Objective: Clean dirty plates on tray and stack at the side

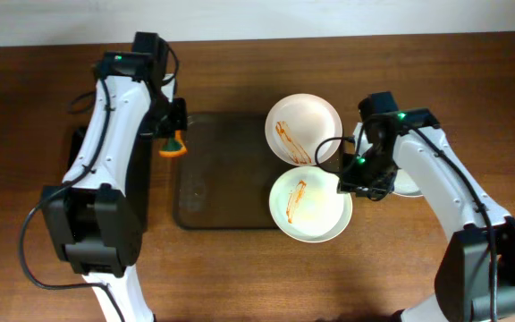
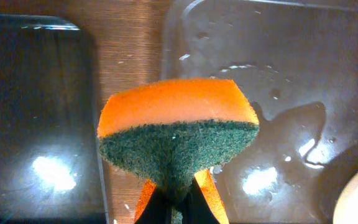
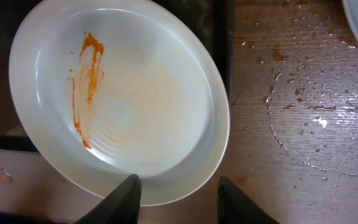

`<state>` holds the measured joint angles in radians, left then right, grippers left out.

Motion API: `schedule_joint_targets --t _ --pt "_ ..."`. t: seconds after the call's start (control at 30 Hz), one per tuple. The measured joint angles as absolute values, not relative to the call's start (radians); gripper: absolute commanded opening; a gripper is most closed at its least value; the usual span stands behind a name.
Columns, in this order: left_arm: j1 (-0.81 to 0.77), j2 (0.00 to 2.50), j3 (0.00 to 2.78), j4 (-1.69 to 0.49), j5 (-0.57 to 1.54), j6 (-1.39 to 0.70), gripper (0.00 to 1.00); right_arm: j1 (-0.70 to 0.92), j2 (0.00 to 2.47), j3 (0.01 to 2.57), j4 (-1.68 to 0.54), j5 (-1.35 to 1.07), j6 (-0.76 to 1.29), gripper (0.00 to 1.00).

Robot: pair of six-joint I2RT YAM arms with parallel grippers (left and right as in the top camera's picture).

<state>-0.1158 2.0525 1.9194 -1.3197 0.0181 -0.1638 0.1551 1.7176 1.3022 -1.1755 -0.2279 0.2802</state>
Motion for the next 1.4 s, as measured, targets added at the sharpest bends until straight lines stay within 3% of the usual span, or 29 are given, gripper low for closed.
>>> schedule_joint_targets --t 0.13,0.27,0.3,0.37,0.53,0.63,0.77,0.83,0.87,1.17,1.27,1.4 --pt "-0.149 2.053 1.919 -1.311 0.018 -0.149 0.00 0.184 1.718 1.180 -1.112 -0.161 0.292 0.28" --pt "-0.149 2.053 1.919 -1.297 0.018 -0.149 0.00 0.186 1.718 1.093 -1.044 -0.131 0.318 0.26" --pt "-0.149 2.053 1.919 -1.296 0.018 -0.149 0.00 0.188 1.718 1.067 -1.031 -0.131 0.323 0.22" --pt "-0.149 2.053 1.919 -1.293 0.018 -0.149 0.00 0.218 1.720 0.996 -0.954 -0.134 0.351 0.04" --pt "-0.149 2.053 1.919 -1.290 0.019 -0.149 0.00 0.226 1.713 1.050 -1.028 -0.171 0.367 0.04" --pt "-0.149 2.053 1.919 -1.289 0.018 -0.149 0.00 0.319 1.715 1.106 -0.828 -0.208 0.474 0.04" --pt "-0.149 2.053 1.918 -1.290 0.018 -0.149 0.00 0.556 1.856 1.122 -0.474 -0.123 0.786 0.04" --pt "-0.149 2.053 1.918 -1.291 0.018 -0.149 0.00 0.601 1.915 1.131 -0.389 -0.121 0.843 0.31" --pt "-0.149 2.053 1.918 -1.290 0.019 -0.149 0.00 0.603 1.921 1.132 -0.376 -0.126 0.832 0.36" --pt "-0.149 2.053 1.873 -1.279 0.019 -0.149 0.00 0.565 1.953 1.177 -0.377 -0.183 0.738 0.23" --pt "-0.149 2.053 1.791 -1.234 0.053 -0.149 0.00 0.566 1.961 1.181 -0.369 -0.205 0.731 0.06" --pt "-0.149 2.053 1.691 -1.200 0.142 -0.149 0.00 0.569 1.969 1.181 -0.352 -0.219 0.734 0.04"
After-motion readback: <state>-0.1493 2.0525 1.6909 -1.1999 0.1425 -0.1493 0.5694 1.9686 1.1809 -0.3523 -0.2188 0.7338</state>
